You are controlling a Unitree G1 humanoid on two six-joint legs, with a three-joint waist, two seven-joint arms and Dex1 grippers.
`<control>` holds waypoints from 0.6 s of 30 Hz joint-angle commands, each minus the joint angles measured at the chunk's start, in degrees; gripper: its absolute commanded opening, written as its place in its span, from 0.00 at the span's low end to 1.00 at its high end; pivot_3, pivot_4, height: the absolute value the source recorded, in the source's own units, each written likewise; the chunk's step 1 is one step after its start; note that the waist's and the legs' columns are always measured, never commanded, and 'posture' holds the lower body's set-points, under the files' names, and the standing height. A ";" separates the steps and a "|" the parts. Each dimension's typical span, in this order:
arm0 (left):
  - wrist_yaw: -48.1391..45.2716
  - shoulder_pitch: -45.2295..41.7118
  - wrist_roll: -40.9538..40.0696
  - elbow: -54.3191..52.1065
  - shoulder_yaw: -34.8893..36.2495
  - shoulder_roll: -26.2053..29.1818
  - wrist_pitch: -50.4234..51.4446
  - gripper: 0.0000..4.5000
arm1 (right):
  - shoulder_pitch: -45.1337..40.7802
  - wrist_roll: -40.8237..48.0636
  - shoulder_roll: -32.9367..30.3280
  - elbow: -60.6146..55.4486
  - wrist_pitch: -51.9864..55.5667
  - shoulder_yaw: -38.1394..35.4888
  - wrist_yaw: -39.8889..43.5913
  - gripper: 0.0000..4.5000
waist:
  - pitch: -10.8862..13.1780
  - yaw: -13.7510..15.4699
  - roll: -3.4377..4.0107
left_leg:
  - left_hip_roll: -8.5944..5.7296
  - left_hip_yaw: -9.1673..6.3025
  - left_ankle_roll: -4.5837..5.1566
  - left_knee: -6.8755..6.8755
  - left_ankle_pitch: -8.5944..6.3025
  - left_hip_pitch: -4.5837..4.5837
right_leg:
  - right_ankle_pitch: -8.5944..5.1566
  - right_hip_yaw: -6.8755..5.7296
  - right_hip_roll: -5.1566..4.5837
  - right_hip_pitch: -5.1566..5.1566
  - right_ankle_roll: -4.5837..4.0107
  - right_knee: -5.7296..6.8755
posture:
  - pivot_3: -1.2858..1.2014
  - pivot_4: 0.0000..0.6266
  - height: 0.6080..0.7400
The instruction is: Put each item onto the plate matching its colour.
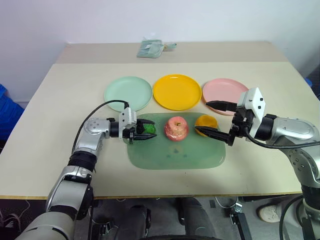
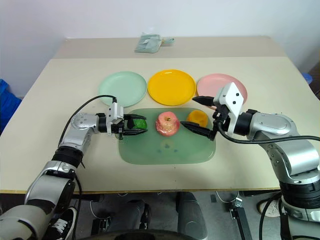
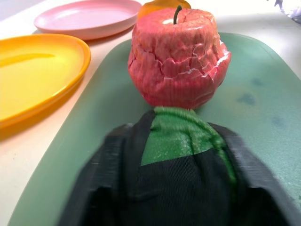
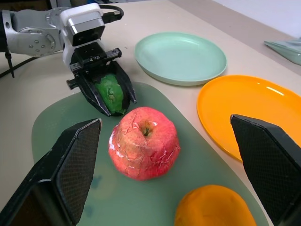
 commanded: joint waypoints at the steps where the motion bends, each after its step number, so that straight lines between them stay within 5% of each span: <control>1: 6.48 -3.31 -2.99 0.04 5.27 -0.87 -0.04 0.43 | -1.58 0.74 -0.07 -1.21 -0.68 -1.54 -0.22 1.00 | 0.00 0.01 0.00 | 0.00 0.00 0.00 0.00 0.00 0.00 | 0.00 0.00 0.00 0.00 0.00 0.00 | 0.52 0.24 1.00; 7: 35.12 -12.68 2.55 12.23 11.57 -1.43 -3.32 0.43 | -3.26 -0.88 1.37 0.96 -2.44 -0.27 -0.76 1.00 | 0.01 0.71 -0.05 | -0.01 -0.01 -0.15 0.05 0.08 -0.01 | 0.01 0.00 0.00 0.00 0.02 -0.01 | 0.52 0.24 1.00; 14: 46.39 -18.06 4.64 21.43 12.75 -2.49 -3.37 0.43 | -4.28 -2.09 2.36 1.63 -3.12 0.59 -0.89 1.00 | 0.01 1.15 -0.04 | -0.07 0.02 -0.25 0.01 0.14 -0.02 | 0.01 -0.01 -0.01 0.00 0.02 -0.03 | 0.52 0.24 1.00; 15: 45.92 -18.33 4.47 21.32 12.85 -2.70 -5.02 0.58 | -4.31 -1.87 2.38 1.46 -2.72 0.49 -0.94 1.00 | 0.01 1.21 -0.04 | -0.06 0.01 -0.25 0.02 0.14 -0.03 | 0.01 -0.01 -0.02 0.00 0.02 -0.03 | 0.52 0.24 1.00; 18: 42.99 -18.69 2.88 20.26 13.94 -2.90 -7.54 0.84 | -4.16 -1.40 2.35 0.98 -1.87 0.37 -0.91 1.00 | 0.01 1.26 -0.05 | -0.07 -0.02 -0.25 0.04 0.14 -0.06 | 0.01 -0.03 -0.04 0.00 0.02 -0.03 | 0.52 0.24 1.00</control>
